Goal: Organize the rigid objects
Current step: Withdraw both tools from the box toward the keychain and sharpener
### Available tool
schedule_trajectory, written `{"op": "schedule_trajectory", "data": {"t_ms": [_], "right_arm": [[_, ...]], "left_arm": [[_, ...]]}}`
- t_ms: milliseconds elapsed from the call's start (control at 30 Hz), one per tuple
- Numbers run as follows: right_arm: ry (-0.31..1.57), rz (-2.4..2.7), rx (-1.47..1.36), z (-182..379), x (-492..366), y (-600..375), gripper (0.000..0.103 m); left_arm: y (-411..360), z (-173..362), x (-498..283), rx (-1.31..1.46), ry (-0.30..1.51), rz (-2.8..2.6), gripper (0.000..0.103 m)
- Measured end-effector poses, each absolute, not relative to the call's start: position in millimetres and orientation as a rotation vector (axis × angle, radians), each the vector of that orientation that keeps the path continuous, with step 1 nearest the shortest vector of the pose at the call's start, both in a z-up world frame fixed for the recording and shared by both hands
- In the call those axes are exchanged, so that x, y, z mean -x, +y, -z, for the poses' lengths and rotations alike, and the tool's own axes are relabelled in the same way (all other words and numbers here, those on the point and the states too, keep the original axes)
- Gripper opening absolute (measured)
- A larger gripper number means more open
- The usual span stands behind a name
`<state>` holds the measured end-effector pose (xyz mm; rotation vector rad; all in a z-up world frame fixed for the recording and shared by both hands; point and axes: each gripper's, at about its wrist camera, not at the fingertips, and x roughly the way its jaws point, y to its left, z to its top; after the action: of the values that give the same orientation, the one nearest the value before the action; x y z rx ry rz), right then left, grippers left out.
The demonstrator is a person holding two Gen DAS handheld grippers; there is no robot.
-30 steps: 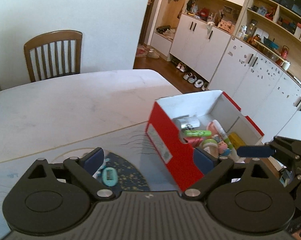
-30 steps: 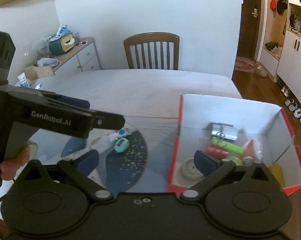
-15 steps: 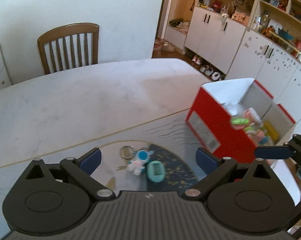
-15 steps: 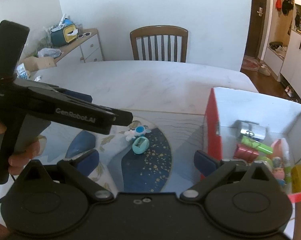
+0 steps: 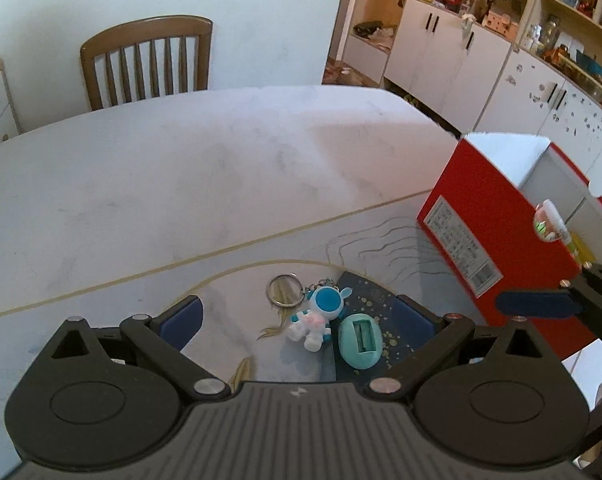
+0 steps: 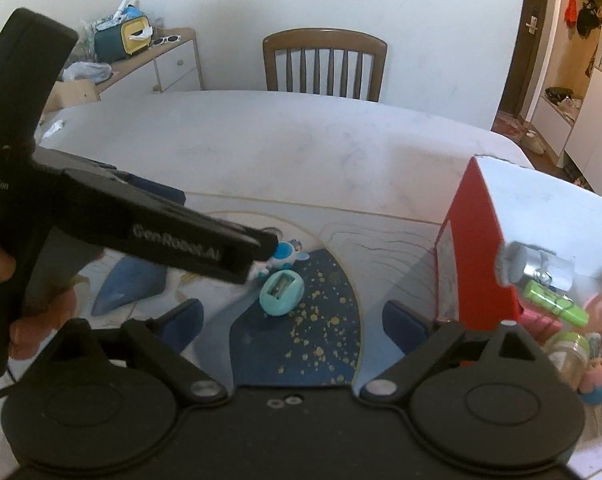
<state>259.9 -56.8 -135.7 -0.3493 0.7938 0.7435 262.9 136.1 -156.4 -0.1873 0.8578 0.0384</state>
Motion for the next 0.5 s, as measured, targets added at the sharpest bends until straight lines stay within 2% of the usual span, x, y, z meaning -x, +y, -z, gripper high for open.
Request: {"op": "schedule_trajectory", "data": {"t_ms": [333, 400, 500], "right_arm": [[0.824, -0.767, 0.391, 159, -278, -39, 0.077], [0.834, -0.766, 0.393, 163, -281, -35, 0.076], [0.842, -0.779, 0.401, 168, -282, -32, 0.068]], "left_arm": [[133, 179, -281, 0.164, 0.874, -0.048, 0.1], [134, 181, -284, 0.167, 0.872, -0.053, 0.1], [135, 184, -287, 0.169, 0.872, -0.046, 0.091]]}}
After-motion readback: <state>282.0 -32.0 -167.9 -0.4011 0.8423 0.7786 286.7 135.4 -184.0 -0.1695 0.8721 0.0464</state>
